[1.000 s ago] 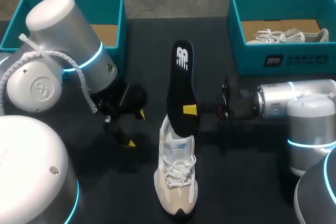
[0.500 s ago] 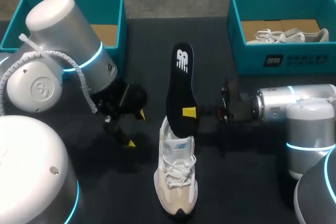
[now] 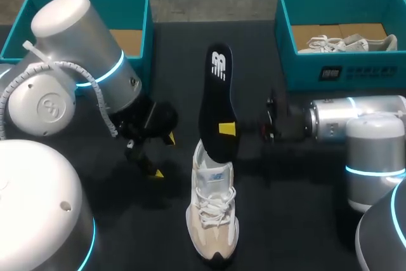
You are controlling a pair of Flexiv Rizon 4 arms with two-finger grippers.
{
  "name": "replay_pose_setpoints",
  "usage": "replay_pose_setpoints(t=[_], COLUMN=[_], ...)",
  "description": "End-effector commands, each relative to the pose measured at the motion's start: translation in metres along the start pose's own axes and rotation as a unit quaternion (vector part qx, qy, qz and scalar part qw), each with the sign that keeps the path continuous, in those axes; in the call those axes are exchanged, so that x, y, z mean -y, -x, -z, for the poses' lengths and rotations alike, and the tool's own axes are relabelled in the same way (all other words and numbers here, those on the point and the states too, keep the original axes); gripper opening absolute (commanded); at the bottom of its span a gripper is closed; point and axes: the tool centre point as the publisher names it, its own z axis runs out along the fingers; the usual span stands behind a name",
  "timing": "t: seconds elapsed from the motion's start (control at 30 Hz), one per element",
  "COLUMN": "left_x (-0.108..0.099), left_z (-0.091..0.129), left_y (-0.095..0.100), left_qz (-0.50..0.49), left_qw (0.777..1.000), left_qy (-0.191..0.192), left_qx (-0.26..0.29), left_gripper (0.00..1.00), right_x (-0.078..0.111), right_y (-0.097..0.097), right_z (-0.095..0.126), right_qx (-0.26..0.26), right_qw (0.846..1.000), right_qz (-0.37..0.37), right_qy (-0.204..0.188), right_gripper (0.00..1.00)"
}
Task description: Take the shoe out of the shoebox, open the shoe tongue, remove and reinsert the insole, then place the shoe into the shoebox
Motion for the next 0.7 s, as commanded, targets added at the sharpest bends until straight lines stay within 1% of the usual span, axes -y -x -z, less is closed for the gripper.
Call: replay_pose_setpoints(t=[0.03,0.3,0.7], left_x=[0.0005,0.0005,0.0014], left_z=[-0.0016,-0.0016,-0.0019], left_y=[-0.0003,-0.0003,0.0003], left_qz=[0.0,0.0,0.0], left_qw=[1.0,1.0,1.0], left_qy=[0.001,0.001,0.001], left_qx=[0.001,0.001,0.002], left_gripper=[1.0,1.0,1.0], right_x=[-0.0092,-0.0168,-0.01], right_y=[0.0003,0.0019,-0.0007], right_z=[-0.0062,-0.0119,-0.015], right_qx=[0.001,0.002,0.002], right_qw=[1.0,1.0,1.0], right_qz=[0.002,0.004,-0.001], right_qy=[-0.007,-0.003,0.015], right_gripper=[0.0,0.0,0.0])
